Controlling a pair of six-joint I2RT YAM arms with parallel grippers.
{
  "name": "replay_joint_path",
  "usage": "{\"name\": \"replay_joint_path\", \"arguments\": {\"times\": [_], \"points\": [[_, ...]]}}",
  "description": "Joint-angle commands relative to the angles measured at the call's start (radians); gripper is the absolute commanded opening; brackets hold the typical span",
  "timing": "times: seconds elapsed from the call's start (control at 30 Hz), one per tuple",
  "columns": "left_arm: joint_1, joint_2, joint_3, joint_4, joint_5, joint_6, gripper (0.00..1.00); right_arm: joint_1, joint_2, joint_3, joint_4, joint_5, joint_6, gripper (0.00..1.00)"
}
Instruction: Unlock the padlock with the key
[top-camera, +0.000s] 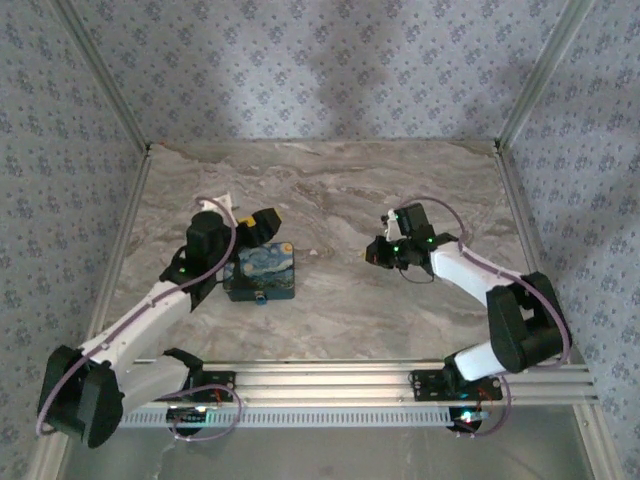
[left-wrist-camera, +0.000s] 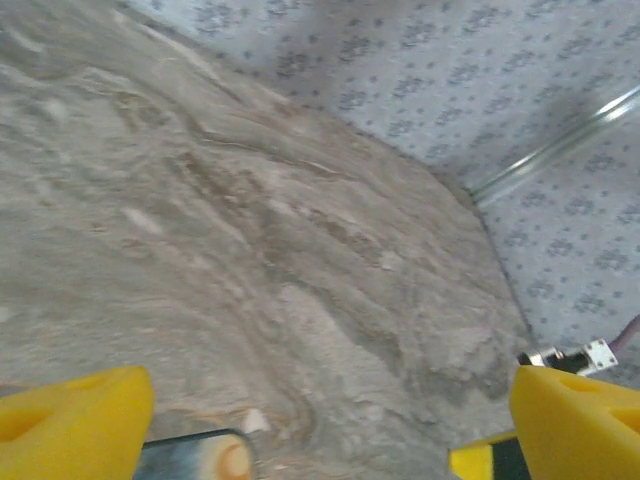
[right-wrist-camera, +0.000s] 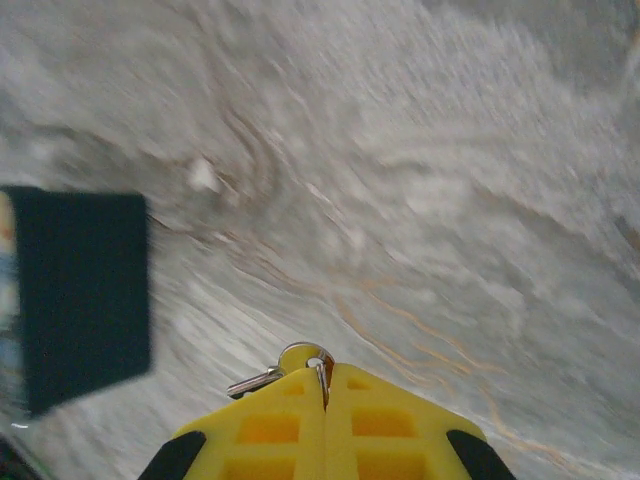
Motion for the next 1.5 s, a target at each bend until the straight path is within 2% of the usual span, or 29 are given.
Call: {"name": "replay_joint_path", "arguments": {"times": [0.0, 0.17, 0.43, 0.8, 1.1, 1.33, 1.47], "points": [[-0.064, 0.060, 0.073, 0.077, 0.026, -0.029, 0.87, -0.005, -0.075, -0.033, 0.216, -0.029, 0.212, 0.00], [-0.176, 0.182, 0.162, 0.128, 0.030, -0.020, 0.76, -0.010, -0.137, -0.052, 0.354, 0.028, 0.395, 0.00], [-0.253, 0.319, 0.243, 0.193, 0.045, -0.039, 0.67, 0.011, -0.144, -0.006, 0.371, -0.009, 0.472, 0.00], [-0.299, 0.464, 0.337, 0.243, 0.105, -0.073, 0.55, 0.060, -0.143, 0.014, 0.365, -0.005, 0.486, 0.00], [-0.306, 0.507, 0.349, 0.255, 0.113, -0.094, 0.40, 0.076, -0.143, 0.026, 0.367, -0.009, 0.494, 0.00], [-0.306, 0.510, 0.349, 0.251, 0.104, -0.093, 0.22, 0.082, -0.145, 0.027, 0.367, -0.012, 0.496, 0.00], [-0.306, 0.503, 0.346, 0.245, 0.090, -0.088, 0.08, 0.081, -0.145, 0.025, 0.359, -0.017, 0.489, 0.00]]}}
